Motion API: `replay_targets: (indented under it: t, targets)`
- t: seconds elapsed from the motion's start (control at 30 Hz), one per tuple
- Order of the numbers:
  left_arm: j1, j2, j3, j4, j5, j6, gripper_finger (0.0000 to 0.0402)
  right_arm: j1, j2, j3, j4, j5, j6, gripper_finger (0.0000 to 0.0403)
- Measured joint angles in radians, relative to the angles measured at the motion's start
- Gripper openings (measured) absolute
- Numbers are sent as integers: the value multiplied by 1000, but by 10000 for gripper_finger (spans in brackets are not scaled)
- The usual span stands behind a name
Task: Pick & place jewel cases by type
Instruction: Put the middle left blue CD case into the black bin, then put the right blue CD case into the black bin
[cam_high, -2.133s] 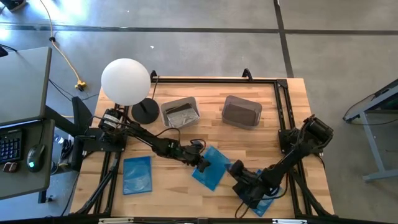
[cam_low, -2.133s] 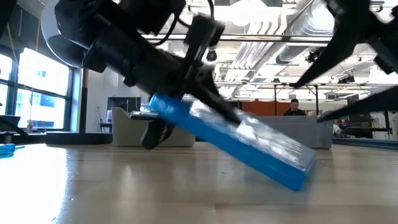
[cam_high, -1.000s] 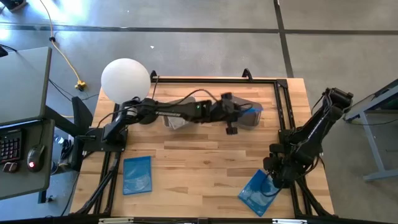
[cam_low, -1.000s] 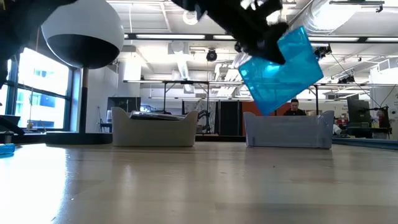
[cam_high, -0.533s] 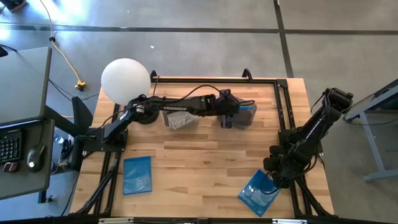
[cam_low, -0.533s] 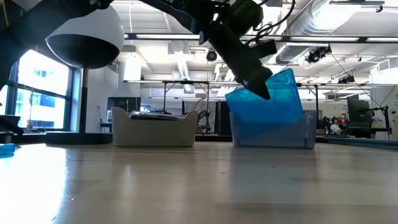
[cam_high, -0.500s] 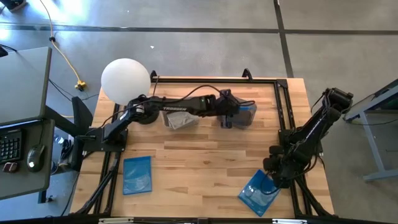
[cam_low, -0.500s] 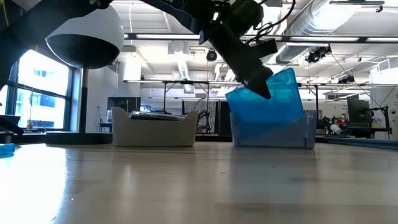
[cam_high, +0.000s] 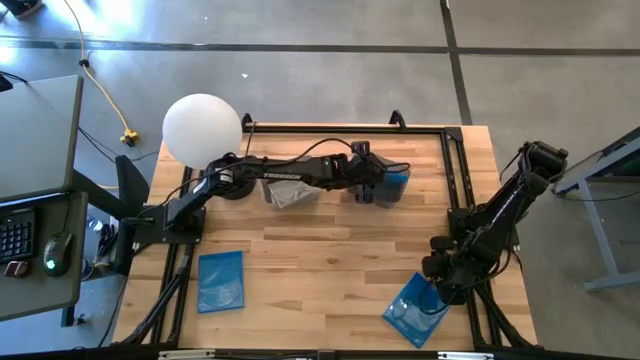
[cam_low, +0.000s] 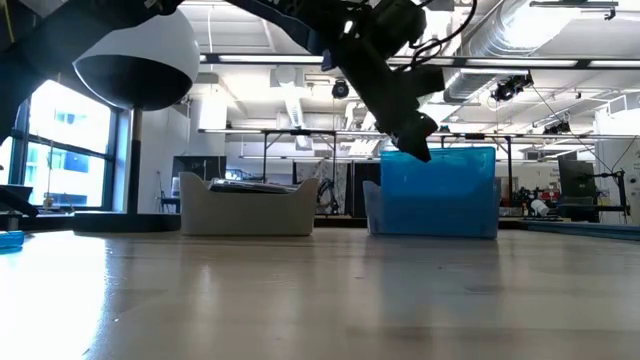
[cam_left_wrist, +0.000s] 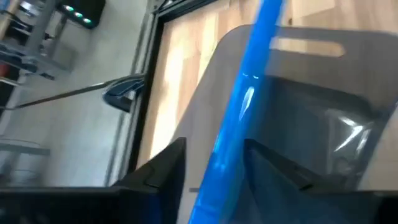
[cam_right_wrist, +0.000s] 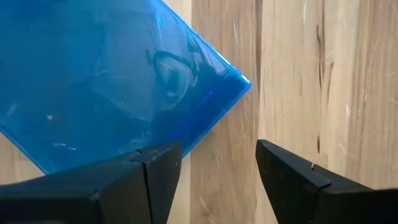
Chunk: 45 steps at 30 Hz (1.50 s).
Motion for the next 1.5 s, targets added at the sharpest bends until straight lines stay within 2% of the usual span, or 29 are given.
replay_targets:
  t: [0.13, 0.3, 0.43, 0.5, 0.63, 0.7, 0.77, 0.87, 1.03, 1.13, 1.3, 1.4, 1.5]
  targets:
    - [-43, 0, 11, 12, -97, 43, 190, 0, 0, 0, 0, 0, 0, 201]
    - [-150, -4, 129, -101, -157, 60, 205, 0, 0, 0, 0, 0, 0, 201]
    - [-240, -3, 188, -180, -197, -72, 205, 0, 0, 0, 0, -2, 0, 201]
    - [-283, -3, 226, -214, -145, -197, 205, 0, 0, 0, 5, -6, -18, 201]
    - [-359, -5, 242, -230, 126, -547, 205, 13, 0, 0, 80, 7, -164, 201]
    - [-392, -3, 229, -237, 214, -682, 205, 32, 1, 0, 146, 9, -224, 201]
    - [-422, -3, 205, -240, 220, -751, 205, 60, 6, 0, 220, 8, -234, 201]
    - [-458, -2, 180, -279, 165, -784, 205, 115, 36, 1, 363, 28, -256, 201]
    - [-496, -1, 124, -297, 144, -864, 205, 203, 163, 2, 556, 213, -430, 201]
    - [-506, 0, 111, -290, 120, -921, 205, 210, 264, 2, 641, 273, -518, 201]
    - [-513, -1, 99, -312, 105, -1027, 205, 130, 418, 6, 754, 258, -538, 201]
    - [-513, -1, 99, -329, 107, -1050, 205, 33, 473, 7, 826, 265, -656, 201]
    - [-513, -1, 99, -361, 113, -1076, 205, -109, 493, 8, 912, 244, -783, 201]
